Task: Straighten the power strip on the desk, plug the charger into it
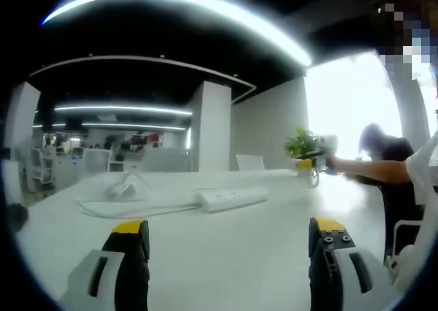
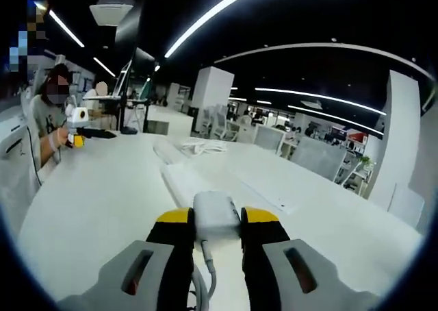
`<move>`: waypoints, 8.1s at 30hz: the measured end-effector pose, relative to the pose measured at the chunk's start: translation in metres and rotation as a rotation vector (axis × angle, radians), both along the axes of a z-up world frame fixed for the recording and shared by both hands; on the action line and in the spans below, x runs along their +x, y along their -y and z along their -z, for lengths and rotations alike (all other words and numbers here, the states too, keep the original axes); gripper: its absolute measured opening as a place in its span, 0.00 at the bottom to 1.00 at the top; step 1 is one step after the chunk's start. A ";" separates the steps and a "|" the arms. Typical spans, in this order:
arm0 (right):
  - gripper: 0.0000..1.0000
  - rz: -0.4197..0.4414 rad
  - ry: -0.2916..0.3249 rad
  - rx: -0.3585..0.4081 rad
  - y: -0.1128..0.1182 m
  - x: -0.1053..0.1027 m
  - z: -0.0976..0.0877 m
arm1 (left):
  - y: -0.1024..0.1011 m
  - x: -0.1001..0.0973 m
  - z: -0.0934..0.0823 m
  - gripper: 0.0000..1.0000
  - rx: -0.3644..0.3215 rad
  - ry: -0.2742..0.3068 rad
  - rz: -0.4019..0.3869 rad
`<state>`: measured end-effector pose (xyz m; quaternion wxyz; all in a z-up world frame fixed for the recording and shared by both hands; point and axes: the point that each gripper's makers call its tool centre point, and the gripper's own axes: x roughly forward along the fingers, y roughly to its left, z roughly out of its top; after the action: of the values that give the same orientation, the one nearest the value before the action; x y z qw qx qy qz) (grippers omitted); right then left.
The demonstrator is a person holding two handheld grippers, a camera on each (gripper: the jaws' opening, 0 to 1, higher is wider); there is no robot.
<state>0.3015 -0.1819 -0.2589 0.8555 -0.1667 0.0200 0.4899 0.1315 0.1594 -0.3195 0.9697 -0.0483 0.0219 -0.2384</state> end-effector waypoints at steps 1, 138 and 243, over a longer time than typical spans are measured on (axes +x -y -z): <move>0.24 -0.001 0.003 0.003 -0.001 -0.001 -0.001 | 0.000 0.000 0.000 0.99 -0.001 0.000 0.000; 0.24 -0.154 0.142 -0.790 -0.105 0.029 0.046 | -0.007 -0.004 0.016 0.99 0.023 -0.075 -0.026; 0.24 -0.118 -0.069 -1.267 -0.112 0.041 0.070 | -0.015 -0.010 0.017 0.99 0.005 -0.073 -0.038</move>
<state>0.3422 -0.0701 -0.3285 0.5612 -0.6254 0.3241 0.4346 0.1214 0.1745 -0.3361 0.9727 -0.0551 0.0569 -0.2180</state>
